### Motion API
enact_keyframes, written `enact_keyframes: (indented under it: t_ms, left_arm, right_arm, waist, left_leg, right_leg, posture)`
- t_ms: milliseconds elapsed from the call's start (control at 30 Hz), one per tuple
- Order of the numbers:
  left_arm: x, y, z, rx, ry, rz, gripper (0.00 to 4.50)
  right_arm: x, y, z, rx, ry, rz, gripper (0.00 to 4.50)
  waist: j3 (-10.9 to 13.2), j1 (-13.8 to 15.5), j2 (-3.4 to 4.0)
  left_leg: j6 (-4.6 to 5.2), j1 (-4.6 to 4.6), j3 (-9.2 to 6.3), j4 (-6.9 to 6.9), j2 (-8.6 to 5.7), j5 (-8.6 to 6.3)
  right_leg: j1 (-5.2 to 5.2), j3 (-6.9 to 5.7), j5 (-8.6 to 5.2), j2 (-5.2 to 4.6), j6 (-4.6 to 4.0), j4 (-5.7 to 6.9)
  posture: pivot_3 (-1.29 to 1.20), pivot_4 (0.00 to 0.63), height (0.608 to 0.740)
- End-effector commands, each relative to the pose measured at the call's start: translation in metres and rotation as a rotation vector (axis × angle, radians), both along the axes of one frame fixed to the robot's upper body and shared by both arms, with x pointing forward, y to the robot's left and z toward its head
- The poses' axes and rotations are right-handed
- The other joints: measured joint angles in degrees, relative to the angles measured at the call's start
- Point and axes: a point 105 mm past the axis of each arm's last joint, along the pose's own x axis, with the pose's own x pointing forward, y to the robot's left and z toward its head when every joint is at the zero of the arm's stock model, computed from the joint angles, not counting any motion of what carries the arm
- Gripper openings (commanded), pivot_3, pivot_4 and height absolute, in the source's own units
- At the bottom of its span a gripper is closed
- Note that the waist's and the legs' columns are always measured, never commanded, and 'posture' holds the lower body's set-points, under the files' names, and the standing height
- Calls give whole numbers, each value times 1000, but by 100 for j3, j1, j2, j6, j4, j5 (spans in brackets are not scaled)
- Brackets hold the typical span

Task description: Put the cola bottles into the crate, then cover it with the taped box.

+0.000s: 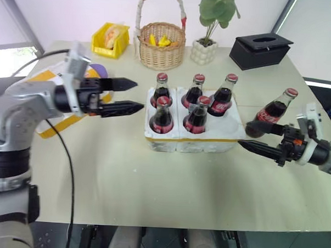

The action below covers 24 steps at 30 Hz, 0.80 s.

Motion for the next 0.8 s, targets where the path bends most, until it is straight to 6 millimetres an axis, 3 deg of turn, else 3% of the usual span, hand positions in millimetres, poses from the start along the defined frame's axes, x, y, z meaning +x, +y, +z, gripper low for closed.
enact_keyframes:
  t_ms: [33,167,400,667,800]
  left_arm:
    - [-13,16,0,41,-29,17,4465]
    - [-20,23,2,35,-39,43,4465]
    - [-34,19,5,47,-82,28,4465]
    - [-39,3,23,30,-150,-9,4465]
    - [-39,0,23,32,-154,-17,4465]
  right_arm:
    - [4,-28,9,0,-43,-113,4500]
    - [8,-45,5,15,-34,-202,4500]
    - [22,-69,-2,32,-59,-381,4500]
    - [44,-83,-6,36,-88,-500,4500]
    - [53,-81,-6,64,-86,-506,4500]
  waist:
    - [0,8,1]
    - [0,33,-1]
    - [0,10,1]
    - [0,5,5]
    - [0,-5,5]
  left_leg:
    - [0,0,0,0,0,0]
    - [-1,-1,-1,6,2,1]
    - [-2,1,1,7,3,1]
    - [-3,2,3,8,4,2]
    - [-3,3,5,5,5,2]
  right_leg:
    - [0,0,0,0,0,0]
    - [3,0,-2,0,-9,-1]
    - [4,2,-6,0,-23,-1]
    - [4,3,-3,3,-19,0]
    - [3,5,3,5,-8,0]
  posture:
    - [0,150,738]
    - [0,150,738]
    - [0,150,738]
    - [0,150,738]
    - [0,150,738]
